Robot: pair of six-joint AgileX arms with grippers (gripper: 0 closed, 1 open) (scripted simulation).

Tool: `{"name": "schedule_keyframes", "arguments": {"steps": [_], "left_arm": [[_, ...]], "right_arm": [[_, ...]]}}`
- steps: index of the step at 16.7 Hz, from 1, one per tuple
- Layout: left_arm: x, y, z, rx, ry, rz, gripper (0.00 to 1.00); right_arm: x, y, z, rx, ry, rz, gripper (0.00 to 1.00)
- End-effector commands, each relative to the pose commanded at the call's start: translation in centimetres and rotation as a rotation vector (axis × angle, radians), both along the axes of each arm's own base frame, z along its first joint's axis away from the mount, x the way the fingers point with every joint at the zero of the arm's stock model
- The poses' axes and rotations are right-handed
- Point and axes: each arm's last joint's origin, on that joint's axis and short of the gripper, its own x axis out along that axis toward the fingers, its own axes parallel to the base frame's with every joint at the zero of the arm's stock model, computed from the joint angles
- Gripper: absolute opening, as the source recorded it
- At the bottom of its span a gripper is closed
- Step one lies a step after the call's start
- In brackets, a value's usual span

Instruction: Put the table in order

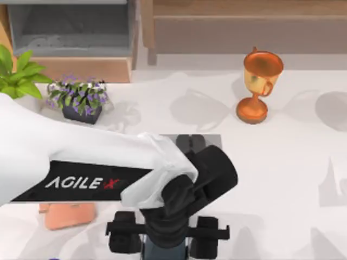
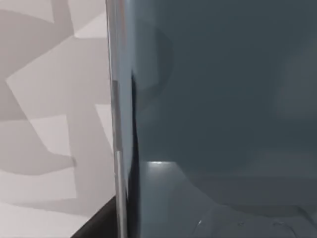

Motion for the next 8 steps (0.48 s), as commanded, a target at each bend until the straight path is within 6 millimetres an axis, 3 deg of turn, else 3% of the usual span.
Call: {"name": "schedule_keyframes", "arguments": {"steps": [6,8], "left_arm": [[0.00,0.00,0.00,0.000,0.000,0.000,0.00],[-0.04,0.07,0.86,-0.005,-0.007,-0.006,0.00]], "right_arm": [[0.00,0.00,0.00,0.000,0.000,0.000,1.00],[0.00,0.00,0.00,0.000,0.000,0.000,1.00]]}}
